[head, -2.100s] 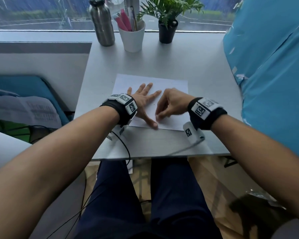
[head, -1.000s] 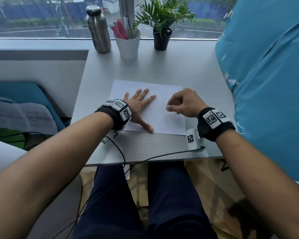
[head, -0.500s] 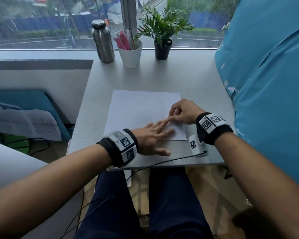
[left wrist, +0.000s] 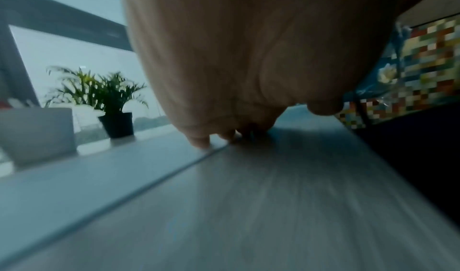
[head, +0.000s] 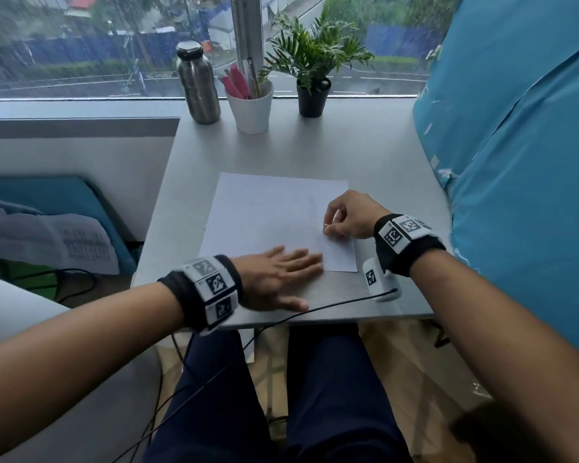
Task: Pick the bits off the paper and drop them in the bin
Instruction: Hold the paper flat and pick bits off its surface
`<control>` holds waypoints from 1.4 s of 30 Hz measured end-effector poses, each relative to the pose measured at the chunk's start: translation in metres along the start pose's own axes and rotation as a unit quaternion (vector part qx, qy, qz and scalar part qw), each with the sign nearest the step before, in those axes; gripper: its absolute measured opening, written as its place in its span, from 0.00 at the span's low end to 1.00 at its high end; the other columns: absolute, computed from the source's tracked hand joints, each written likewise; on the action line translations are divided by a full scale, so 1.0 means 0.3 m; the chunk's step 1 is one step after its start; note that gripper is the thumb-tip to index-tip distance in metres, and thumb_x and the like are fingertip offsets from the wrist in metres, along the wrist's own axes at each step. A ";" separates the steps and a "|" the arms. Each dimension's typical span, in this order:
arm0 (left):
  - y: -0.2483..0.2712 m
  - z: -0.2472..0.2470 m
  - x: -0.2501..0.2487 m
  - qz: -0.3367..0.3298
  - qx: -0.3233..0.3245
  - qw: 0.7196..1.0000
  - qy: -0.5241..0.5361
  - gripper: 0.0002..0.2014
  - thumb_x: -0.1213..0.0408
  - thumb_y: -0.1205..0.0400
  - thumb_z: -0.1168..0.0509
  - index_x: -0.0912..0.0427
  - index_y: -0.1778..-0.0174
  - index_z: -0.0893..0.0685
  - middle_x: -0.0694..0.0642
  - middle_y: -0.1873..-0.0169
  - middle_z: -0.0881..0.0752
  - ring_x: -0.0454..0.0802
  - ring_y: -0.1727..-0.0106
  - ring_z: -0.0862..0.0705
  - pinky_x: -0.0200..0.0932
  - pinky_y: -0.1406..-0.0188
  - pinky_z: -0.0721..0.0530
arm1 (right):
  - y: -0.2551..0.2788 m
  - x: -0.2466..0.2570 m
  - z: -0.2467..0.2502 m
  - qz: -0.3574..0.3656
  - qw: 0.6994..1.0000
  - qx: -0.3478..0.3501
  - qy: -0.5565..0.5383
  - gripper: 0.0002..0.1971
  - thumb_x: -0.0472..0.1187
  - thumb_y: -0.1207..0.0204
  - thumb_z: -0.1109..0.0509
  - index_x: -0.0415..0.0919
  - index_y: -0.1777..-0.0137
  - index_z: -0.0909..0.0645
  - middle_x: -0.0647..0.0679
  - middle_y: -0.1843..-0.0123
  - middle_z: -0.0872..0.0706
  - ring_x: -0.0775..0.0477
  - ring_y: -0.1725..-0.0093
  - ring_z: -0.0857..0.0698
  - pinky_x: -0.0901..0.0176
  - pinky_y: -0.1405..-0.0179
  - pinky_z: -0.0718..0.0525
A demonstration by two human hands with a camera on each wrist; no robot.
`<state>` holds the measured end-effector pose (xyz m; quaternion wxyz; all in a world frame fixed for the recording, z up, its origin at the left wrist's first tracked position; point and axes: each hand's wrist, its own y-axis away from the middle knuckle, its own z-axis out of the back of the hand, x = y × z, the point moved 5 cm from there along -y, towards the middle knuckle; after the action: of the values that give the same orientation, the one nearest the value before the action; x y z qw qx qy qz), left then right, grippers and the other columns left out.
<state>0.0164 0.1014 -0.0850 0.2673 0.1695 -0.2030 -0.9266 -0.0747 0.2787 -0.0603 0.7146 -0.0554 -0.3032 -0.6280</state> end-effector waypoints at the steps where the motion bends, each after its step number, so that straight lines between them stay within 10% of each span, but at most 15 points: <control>1: 0.012 -0.022 0.008 0.002 0.002 1.000 0.008 0.41 0.31 0.19 0.60 0.49 0.14 0.63 0.48 0.16 0.67 0.46 0.16 0.68 0.53 0.18 0.67 | -0.001 0.003 0.003 0.000 1.000 -0.001 -0.001 0.03 0.40 0.30 0.20 0.47 0.59 0.10 0.52 0.66 0.12 0.60 0.69 0.17 0.70 0.71 0.24; 8: 0.026 0.058 0.235 0.244 -0.046 0.969 0.010 0.50 0.27 0.22 0.58 0.60 0.14 0.62 0.57 0.15 0.63 0.55 0.14 0.61 0.61 0.17 0.61 | 0.008 0.010 0.005 -0.010 1.000 -0.001 -0.005 0.02 0.39 0.30 0.21 0.45 0.58 0.10 0.49 0.63 0.10 0.58 0.67 0.15 0.69 0.70 0.23; 18: -0.148 0.111 0.226 0.237 -0.009 0.964 0.121 0.63 0.23 0.40 0.30 0.30 0.18 0.64 0.46 0.17 0.72 0.55 0.16 0.71 0.75 0.23 0.64 | 0.046 0.040 -0.007 0.026 1.000 -0.015 0.006 0.03 0.39 0.34 0.18 0.43 0.61 0.09 0.52 0.72 0.12 0.57 0.73 0.16 0.69 0.69 0.20; 21: -0.153 0.125 0.227 0.252 0.009 0.961 0.110 0.66 0.22 0.43 0.29 0.29 0.19 0.67 0.47 0.18 0.74 0.56 0.16 0.72 0.77 0.24 0.63 | 0.092 0.090 -0.059 0.066 0.990 0.113 0.045 0.03 0.39 0.34 0.18 0.44 0.60 0.09 0.50 0.72 0.10 0.56 0.74 0.13 0.73 0.73 0.20; 26: -0.160 0.144 0.230 0.267 0.012 0.958 0.108 0.67 0.24 0.45 0.26 0.28 0.20 0.68 0.47 0.18 0.74 0.58 0.17 0.72 0.78 0.25 0.60 | 0.042 0.071 0.010 0.059 0.998 -0.003 0.024 0.03 0.38 0.33 0.19 0.42 0.59 0.08 0.54 0.74 0.12 0.55 0.74 0.14 0.71 0.69 0.19; 30: -0.160 0.143 0.243 0.271 0.016 0.956 0.112 0.71 0.22 0.51 0.26 0.26 0.22 0.70 0.45 0.19 0.76 0.59 0.17 0.73 0.81 0.27 0.60 | 0.074 0.104 -0.050 0.097 0.985 0.128 0.056 0.04 0.42 0.35 0.18 0.45 0.61 0.08 0.49 0.71 0.09 0.54 0.72 0.12 0.68 0.70 0.15; 34: -0.170 0.143 0.244 0.272 0.020 0.956 0.113 0.72 0.21 0.53 0.27 0.25 0.23 0.71 0.44 0.19 0.77 0.59 0.17 0.73 0.82 0.27 0.61 | 0.025 0.073 0.015 0.079 0.996 0.017 0.020 0.03 0.40 0.33 0.19 0.43 0.60 0.08 0.54 0.74 0.12 0.56 0.74 0.13 0.69 0.68 0.19; 38: -0.166 0.138 0.254 0.272 0.019 0.955 0.119 0.74 0.20 0.56 0.27 0.24 0.24 0.72 0.43 0.20 0.78 0.58 0.18 0.75 0.82 0.28 0.62 | 0.044 0.094 -0.039 0.099 0.987 0.116 0.042 0.04 0.42 0.33 0.18 0.45 0.59 0.08 0.51 0.72 0.10 0.56 0.72 0.11 0.73 0.69 0.19; 42: -0.172 0.137 0.252 0.266 0.019 0.956 0.126 0.74 0.22 0.55 0.25 0.24 0.24 0.72 0.43 0.20 0.78 0.57 0.18 0.76 0.82 0.27 0.63 | -0.005 0.052 0.039 0.061 0.998 0.014 0.000 0.03 0.40 0.33 0.18 0.44 0.59 0.08 0.47 0.70 0.09 0.53 0.71 0.11 0.67 0.65 0.19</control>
<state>-0.0836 0.1105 -0.0893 0.5238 0.2296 -0.2231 -0.7894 -0.0799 0.2704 -0.0436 0.7521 -0.0637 -0.3077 -0.5793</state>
